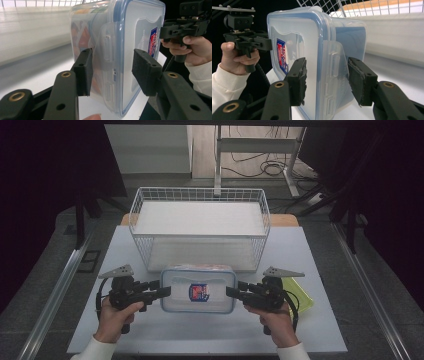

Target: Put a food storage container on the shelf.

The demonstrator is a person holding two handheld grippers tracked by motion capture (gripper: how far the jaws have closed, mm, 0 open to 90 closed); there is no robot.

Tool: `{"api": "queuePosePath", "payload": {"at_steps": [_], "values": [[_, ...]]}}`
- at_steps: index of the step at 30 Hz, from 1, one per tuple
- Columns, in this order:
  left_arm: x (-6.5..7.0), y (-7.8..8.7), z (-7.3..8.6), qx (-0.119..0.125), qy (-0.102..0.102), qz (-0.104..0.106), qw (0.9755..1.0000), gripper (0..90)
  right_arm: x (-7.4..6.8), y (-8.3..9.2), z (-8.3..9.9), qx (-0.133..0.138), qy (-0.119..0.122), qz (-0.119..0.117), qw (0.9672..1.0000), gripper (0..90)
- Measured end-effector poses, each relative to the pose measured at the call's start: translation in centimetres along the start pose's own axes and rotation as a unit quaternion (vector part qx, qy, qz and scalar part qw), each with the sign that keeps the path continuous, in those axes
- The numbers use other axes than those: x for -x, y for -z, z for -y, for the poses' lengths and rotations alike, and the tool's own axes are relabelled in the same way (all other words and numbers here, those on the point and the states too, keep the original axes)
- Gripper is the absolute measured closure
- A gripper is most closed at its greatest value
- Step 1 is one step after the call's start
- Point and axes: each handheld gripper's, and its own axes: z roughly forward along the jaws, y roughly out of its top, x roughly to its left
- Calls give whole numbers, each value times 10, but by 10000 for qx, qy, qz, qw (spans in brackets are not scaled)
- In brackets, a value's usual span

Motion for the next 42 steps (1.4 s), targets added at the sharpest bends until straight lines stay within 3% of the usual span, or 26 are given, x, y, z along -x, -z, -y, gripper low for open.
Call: {"api": "queuePosePath", "payload": {"at_steps": [15,29,42], "values": [[3,2,-31,88,-95,6,9999,523,-3,6,-32,48,125,55,9999,505],[7,11,-84,215,-386,-33,9990,523,-10,14,-81,210,321,77,9992,504],[-3,12,-126,292,-425,-50,9987,522,-5,8,-126,255,404,93,9988,504]]}}
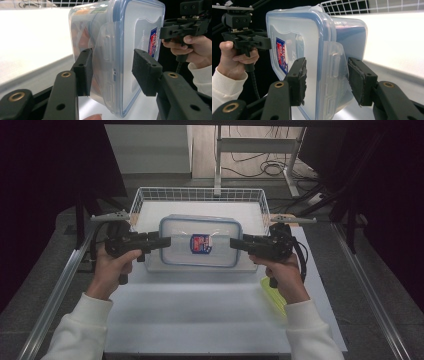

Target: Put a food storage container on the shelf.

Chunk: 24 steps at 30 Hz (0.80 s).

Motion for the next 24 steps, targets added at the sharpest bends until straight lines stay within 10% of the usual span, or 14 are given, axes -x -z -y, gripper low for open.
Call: {"api": "queuePosePath", "payload": {"at_steps": [24], "values": [[-47,-18,-47,27,196,-50,9998,521,37,-35,-63,-215,-53,15,9998,497]]}}
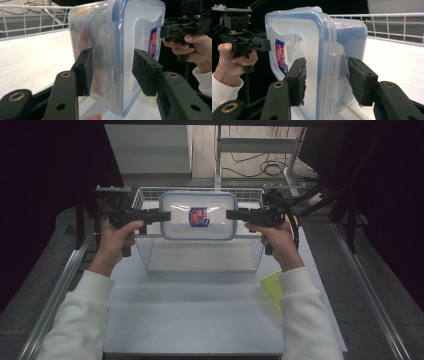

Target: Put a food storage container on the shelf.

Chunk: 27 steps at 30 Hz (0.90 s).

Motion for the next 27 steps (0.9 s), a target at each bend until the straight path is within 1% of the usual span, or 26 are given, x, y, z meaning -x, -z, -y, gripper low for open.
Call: {"api": "queuePosePath", "payload": {"at_steps": [1,3,4,5,7,8,11,13,14,15,18,20,22,24,25,26,27], "values": [[-2,-2,-2,-25,19,4,10000,520,4,-2,-4,-42,-26,2,10000,497],[-7,-5,-2,-51,79,21,10000,520,5,-3,-5,-60,-48,12,10000,497],[-9,-6,-2,-33,120,48,9999,520,7,-4,-6,-98,-77,21,9999,496],[-10,-8,-3,-18,118,44,9999,520,10,-5,-8,-75,-103,9,9999,496],[-13,-9,-5,-28,145,68,9999,519,12,-6,-9,-85,-85,15,9999,496],[-13,-9,-5,-28,145,68,9999,519,12,-7,-10,-86,-125,6,9999,496],[-15,-11,-6,5,259,82,9996,517,15,-7,-11,-90,-198,4,9998,494],[-16,-13,-7,-7,314,63,9995,514,16,-8,-12,-110,-229,41,9997,488],[-17,-13,-9,-27,341,48,9994,510,15,-9,-14,-124,-287,103,9995,481],[-17,-13,-9,-27,341,48,9994,510,15,-9,-14,-124,-287,103,9995,481],[-19,-15,-10,-26,481,71,9988,508,17,-11,-16,-132,-410,124,9990,479],[-20,-15,-10,-9,537,72,9985,507,17,-11,-15,-102,-460,158,9988,477],[-21,-17,-11,12,569,50,9984,503,18,-12,-14,-4,-569,216,9981,471],[-21,-17,-11,21,597,37,9982,499,18,-13,-14,26,-581,251,9980,469],[-21,-17,-11,17,615,18,9981,496,18,-13,-13,42,-592,304,9978,467],[-22,-18,-11,20,647,4,9979,491,18,-14,-13,68,-653,401,9970,458],[-22,-19,-11,10,666,-39,9978,486,17,-15,-13,58,-672,437,9968,452]]}}
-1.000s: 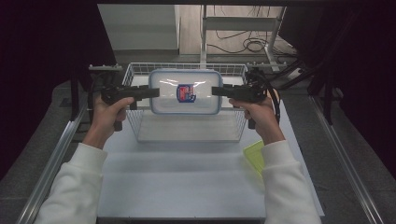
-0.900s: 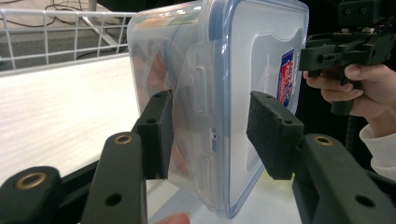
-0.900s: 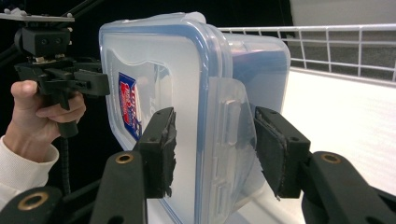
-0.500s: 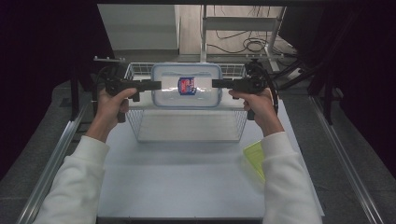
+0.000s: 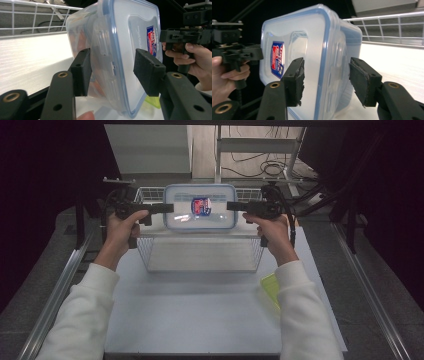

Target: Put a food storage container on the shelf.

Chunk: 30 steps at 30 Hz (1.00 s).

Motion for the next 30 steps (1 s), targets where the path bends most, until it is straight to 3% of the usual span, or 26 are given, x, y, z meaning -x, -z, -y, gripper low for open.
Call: {"api": "queuePosePath", "payload": {"at_steps": [5,7,8,9,10,13,16,18,19,20,23,24,25,26,30], "values": [[-3,-3,0,-12,102,-120,9999,467,-1,-4,1,-100,-23,269,9996,445],[-5,-6,0,-78,114,-280,9995,440,-3,-5,2,-112,-23,362,9993,423],[-7,-7,1,-45,210,-194,9996,447,-3,-7,2,-157,19,517,9985,427],[-8,-7,1,-45,228,-240,9994,400,-1,-8,3,-148,-115,445,9988,432],[-9,-6,1,2,312,-421,9986,369,0,-7,4,-126,-153,452,9988,431],[-10,-4,1,58,372,-560,9977,320,-1,-4,6,-134,-112,440,9989,408],[-9,3,2,165,293,-686,9971,312,-2,2,6,-40,-96,413,9991,400],[-4,9,3,203,170,-669,9974,331,-3,8,6,20,-58,357,9993,401],[4,16,7,187,-34,-669,9976,396,-5,15,8,25,39,344,9994,407],[4,16,7,187,-34,-669,9976,417,-5,15,8,25,39,344,9994,407],[19,24,16,135,-382,-603,9974,473,-8,23,13,21,168,304,9994,409],[25,26,21,97,-516,-598,9968,502,-9,25,15,12,194,293,9994,408],[30,27,25,9,-662,-597,9960,595,-11,28,20,2,230,263,9994,401],[35,27,29,-92,-787,-574,9952,595,-11,28,20,2,230,263,9994,401],[47,19,45,-476,-1140,-490,9911,831,-12,32,40,-104,357,225,9991,368]]}}
